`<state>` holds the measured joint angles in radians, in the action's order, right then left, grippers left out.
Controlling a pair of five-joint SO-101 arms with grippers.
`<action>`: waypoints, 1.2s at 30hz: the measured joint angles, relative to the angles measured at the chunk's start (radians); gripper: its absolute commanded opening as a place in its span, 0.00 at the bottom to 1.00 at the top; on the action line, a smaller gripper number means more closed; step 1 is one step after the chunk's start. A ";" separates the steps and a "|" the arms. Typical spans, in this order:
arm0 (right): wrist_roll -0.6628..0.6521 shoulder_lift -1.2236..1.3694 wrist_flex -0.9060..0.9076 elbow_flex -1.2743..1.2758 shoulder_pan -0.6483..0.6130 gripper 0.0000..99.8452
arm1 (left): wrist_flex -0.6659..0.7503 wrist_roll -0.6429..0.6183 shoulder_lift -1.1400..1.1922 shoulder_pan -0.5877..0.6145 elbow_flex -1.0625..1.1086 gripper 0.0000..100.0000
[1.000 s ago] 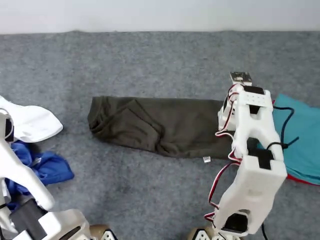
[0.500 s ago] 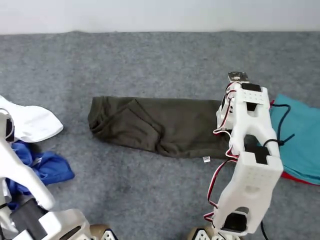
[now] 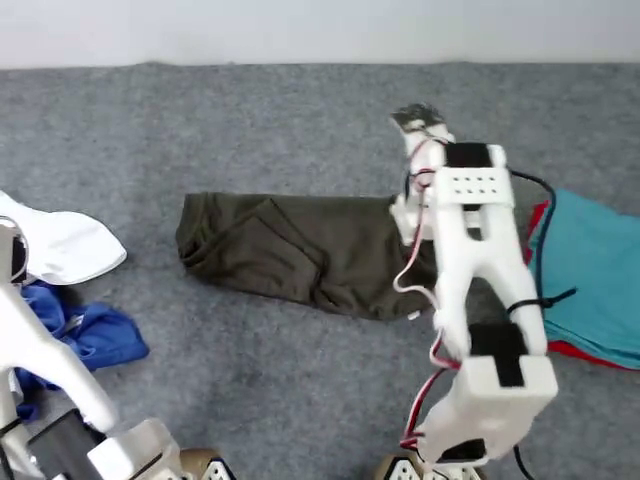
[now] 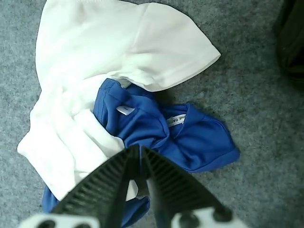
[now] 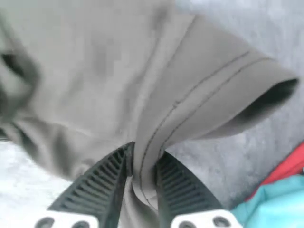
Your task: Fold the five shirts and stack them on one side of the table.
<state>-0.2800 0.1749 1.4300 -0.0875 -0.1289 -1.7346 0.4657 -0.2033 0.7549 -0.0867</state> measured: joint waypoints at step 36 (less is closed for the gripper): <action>0.000 0.600 0.006 -0.918 -0.562 0.02 | 0.000 0.000 -0.003 0.000 0.006 0.02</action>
<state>-0.2800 0.7748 1.4362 -1.0050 -0.6905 -1.7346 0.4657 -0.2064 0.7549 -0.0806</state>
